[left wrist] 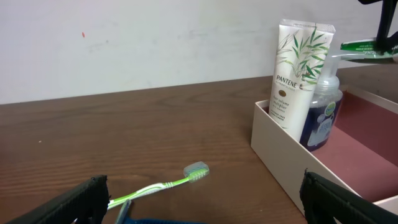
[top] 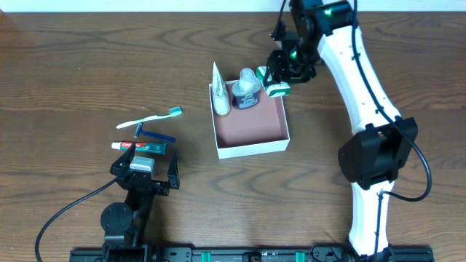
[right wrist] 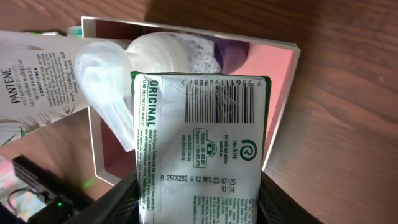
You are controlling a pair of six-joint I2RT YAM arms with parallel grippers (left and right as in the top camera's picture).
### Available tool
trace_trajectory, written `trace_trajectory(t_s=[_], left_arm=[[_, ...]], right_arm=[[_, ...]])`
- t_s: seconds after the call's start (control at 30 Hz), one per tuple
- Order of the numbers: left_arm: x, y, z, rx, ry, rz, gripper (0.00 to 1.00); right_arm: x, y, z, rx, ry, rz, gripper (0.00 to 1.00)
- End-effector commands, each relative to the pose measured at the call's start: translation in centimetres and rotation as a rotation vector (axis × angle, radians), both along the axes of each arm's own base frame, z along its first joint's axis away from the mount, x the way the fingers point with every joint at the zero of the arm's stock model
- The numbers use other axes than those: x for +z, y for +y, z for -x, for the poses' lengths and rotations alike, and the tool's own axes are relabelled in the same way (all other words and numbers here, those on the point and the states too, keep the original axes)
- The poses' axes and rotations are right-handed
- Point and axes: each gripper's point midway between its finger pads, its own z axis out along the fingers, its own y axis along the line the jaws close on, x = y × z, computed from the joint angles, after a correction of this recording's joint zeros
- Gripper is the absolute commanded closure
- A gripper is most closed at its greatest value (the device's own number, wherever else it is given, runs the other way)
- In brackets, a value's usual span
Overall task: Pack container
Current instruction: 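Lower the soap bar box with the right gripper into the box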
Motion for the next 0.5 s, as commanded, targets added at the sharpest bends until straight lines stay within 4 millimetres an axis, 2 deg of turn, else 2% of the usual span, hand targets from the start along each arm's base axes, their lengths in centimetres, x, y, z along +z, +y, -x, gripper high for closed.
trace_trajectory(t_s=[0.0, 0.17, 0.37, 0.47], left_arm=[[-1.7, -0.1, 0.0, -0.006, 0.048, -0.009, 0.02], [-1.7, -0.1, 0.0, -0.006, 0.048, -0.009, 0.02], [-1.7, -0.1, 0.0, -0.006, 0.048, -0.009, 0.02], [-1.7, -0.1, 0.0, -0.006, 0.048, -0.009, 0.02]], right_arm=[[0.1, -0.3, 0.2, -0.043, 0.000, 0.040, 0.60], [-1.5, -1.1, 0.3, -0.071, 0.025, 0.088, 0.61], [-3.8, -1.1, 1.0, -0.073, 0.068, 0.101, 0.62], [-4.3, -1.0, 1.0, -0.070, 0.071, 0.103, 0.61]])
